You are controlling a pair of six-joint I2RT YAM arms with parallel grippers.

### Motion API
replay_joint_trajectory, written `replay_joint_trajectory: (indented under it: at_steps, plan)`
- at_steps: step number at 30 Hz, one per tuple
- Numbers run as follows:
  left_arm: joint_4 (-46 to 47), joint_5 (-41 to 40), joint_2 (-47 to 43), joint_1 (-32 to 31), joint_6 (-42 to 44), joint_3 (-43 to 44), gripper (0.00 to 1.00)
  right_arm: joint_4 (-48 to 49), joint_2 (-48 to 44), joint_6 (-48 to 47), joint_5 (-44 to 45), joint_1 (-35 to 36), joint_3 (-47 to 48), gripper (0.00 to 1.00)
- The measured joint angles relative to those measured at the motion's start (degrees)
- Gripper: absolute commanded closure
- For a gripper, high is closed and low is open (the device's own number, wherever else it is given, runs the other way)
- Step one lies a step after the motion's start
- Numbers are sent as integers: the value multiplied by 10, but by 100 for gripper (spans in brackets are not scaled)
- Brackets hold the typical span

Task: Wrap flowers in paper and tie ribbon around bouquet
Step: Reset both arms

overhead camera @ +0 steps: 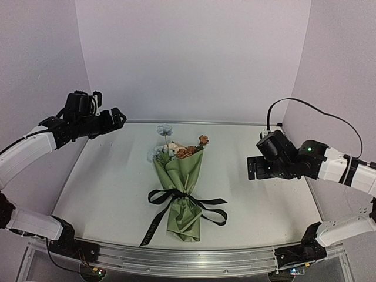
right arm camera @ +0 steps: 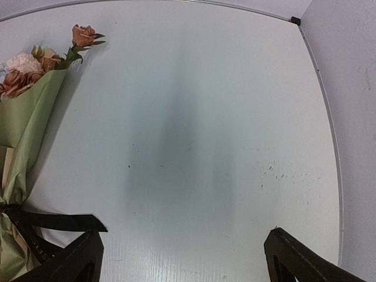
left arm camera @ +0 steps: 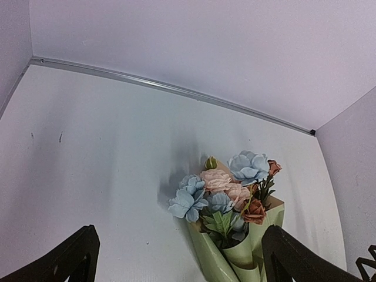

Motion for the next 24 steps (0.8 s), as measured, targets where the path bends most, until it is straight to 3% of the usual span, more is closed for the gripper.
replay_joint_trajectory:
  at_steps: [24]
  plan:
    - [-1,2,-20,0,14,0,0,-12,1,6,0,0,11,2]
